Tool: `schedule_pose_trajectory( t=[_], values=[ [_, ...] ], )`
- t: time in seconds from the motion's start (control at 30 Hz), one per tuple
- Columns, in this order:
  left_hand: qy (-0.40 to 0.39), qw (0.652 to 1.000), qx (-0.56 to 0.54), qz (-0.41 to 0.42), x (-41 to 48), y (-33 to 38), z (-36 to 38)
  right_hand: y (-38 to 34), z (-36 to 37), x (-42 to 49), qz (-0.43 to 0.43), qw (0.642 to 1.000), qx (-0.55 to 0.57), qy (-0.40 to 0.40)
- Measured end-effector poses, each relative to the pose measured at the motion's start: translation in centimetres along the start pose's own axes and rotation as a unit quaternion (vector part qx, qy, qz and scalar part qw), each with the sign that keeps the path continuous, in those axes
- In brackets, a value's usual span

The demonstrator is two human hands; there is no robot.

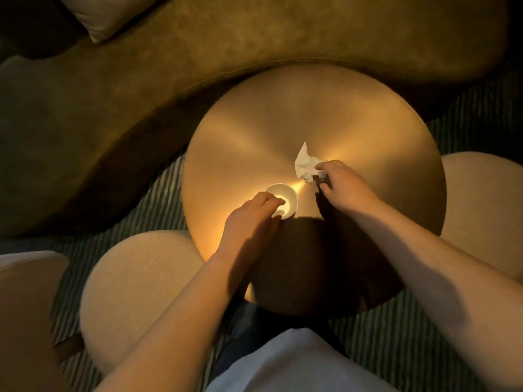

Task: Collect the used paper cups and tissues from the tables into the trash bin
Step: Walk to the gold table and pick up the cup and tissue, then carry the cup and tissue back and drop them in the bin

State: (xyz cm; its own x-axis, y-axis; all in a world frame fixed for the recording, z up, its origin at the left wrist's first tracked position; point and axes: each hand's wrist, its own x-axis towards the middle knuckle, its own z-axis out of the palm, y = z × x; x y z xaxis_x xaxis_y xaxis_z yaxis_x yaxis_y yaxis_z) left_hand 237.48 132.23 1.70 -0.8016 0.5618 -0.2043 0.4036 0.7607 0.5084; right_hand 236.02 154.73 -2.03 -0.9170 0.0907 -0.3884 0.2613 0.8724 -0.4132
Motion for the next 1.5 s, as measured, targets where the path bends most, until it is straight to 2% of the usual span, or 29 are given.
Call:
schedule_pose_trajectory(
  t=[0.13,0.33,0.43,0.57,0.7,0.8,0.93,1.13,1.33,1.5],
  values=[
    [-0.019,1.000,0.018,0.009,1.1,-1.6,1.6,1.4,2.4,2.4,-0.042,0.998,-0.036,-0.003],
    [-0.003,0.998,0.039,0.044,0.9,-2.4,2.5,2.7,4.9,3.0,-0.049,0.995,-0.090,-0.008],
    [0.008,0.996,0.047,0.069,0.4,-2.6,2.8,3.0,5.4,2.0,-0.027,0.997,-0.074,0.007],
    [0.009,0.997,0.048,0.058,0.1,-2.0,2.2,3.9,5.7,-0.8,0.016,0.997,-0.071,-0.016],
    [0.024,0.994,0.059,0.086,0.5,0.0,-0.4,3.8,3.3,-4.0,0.064,0.996,-0.058,0.002],
    [0.042,0.990,0.066,0.117,0.7,2.6,-3.9,2.5,-1.0,-6.5,0.070,0.995,-0.047,0.050],
    [0.112,0.973,0.079,0.188,1.1,7.4,-9.8,-0.7,-8.1,-10.6,0.070,0.984,-0.050,0.156],
    [0.228,0.923,0.040,0.307,0.6,15.8,-18.8,-6.4,-18.9,-19.2,0.093,0.943,-0.020,0.318],
    [0.264,0.888,0.025,0.376,-3.5,23.1,-24.1,-10.7,-25.2,-29.9,0.101,0.880,-0.042,0.461],
    [0.246,0.882,0.046,0.399,-8.5,26.0,-25.7,-13.0,-25.5,-36.6,0.112,0.855,-0.054,0.503]
  ],
)
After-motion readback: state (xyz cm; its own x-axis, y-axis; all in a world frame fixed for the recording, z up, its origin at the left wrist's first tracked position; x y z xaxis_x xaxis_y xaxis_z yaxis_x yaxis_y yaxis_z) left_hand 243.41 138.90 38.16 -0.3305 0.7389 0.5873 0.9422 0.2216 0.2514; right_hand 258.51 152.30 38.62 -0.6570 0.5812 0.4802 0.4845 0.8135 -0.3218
